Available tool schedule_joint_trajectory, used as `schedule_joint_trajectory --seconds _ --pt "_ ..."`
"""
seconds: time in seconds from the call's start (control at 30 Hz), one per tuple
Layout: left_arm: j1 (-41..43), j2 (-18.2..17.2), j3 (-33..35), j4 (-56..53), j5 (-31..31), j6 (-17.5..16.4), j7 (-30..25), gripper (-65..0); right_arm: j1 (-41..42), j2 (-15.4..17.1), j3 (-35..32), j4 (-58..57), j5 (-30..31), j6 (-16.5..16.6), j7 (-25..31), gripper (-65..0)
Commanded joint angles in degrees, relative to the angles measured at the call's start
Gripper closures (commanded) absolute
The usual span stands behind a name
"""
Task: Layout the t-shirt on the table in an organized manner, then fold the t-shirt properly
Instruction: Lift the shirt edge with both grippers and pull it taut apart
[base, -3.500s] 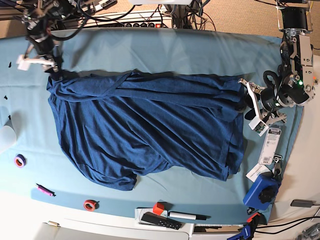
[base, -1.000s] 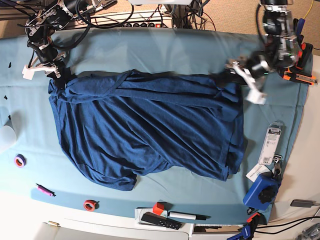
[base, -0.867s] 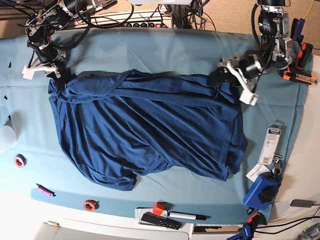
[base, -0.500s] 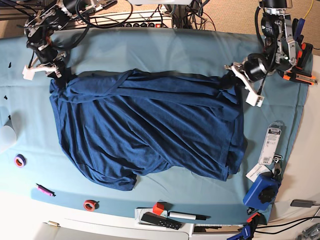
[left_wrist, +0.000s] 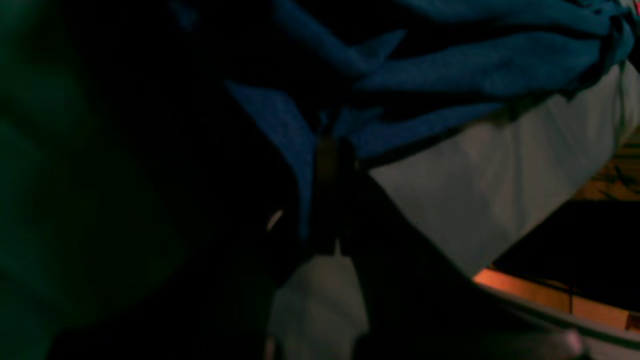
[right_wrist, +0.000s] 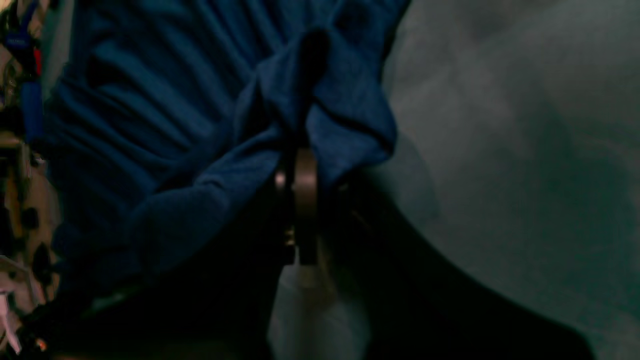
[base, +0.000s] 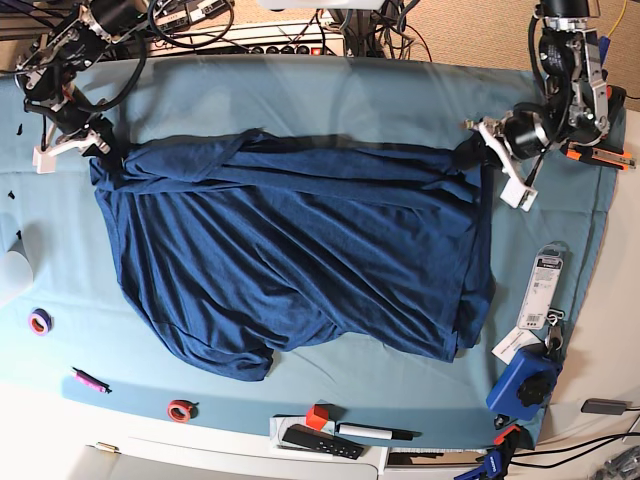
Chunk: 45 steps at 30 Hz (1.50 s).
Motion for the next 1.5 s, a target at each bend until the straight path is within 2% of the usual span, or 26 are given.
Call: schedule_joint_trajectory --seconds 0.0,0.1,0.27,0.47,0.6,0.7,0.93,1.13,1.47 --pt "0.28 -1.33 -0.81 0.79 -1.09 -1.16 -0.15 0.0 -0.04 1.33 0.17 0.87 1.99 0.37 0.77 0.0" --pt "1.75 -2.16 -3.13 0.79 -2.8 -2.67 1.14 0.0 -1.31 1.49 0.17 0.92 3.67 0.39 0.77 0.0" --pt "4.57 -2.67 -8.09 0.83 -10.01 -5.01 5.44 0.0 -4.15 1.55 0.17 0.92 5.14 1.9 0.77 0.0" --pt "7.37 -2.67 -11.93 0.83 -13.38 -5.81 7.98 0.0 -7.56 1.7 0.17 0.94 9.55 2.1 0.77 0.0" --pt "8.46 -2.97 -14.69 0.83 -16.37 -6.78 10.54 0.0 -9.11 3.1 0.2 0.94 9.88 2.12 0.77 0.0" --pt "9.57 -4.15 -16.39 0.83 -18.97 -7.28 11.63 0.0 -9.79 4.66 0.26 0.94 12.55 2.1 0.77 0.0" --pt "11.63 -5.03 -17.7 0.9 -19.52 -7.28 12.22 0.0 -10.64 7.21 2.62 0.94 14.51 2.34 0.77 0.0" --pt "12.96 -4.98 -17.68 0.92 -22.99 -7.32 14.12 0.0 -14.05 7.02 3.19 0.94 19.32 3.32 0.77 0.0" --pt "13.29 -4.87 -17.68 0.92 -22.88 -7.32 14.6 0.0 -17.81 6.95 3.19 0.92 19.85 3.32 0.77 0.0"
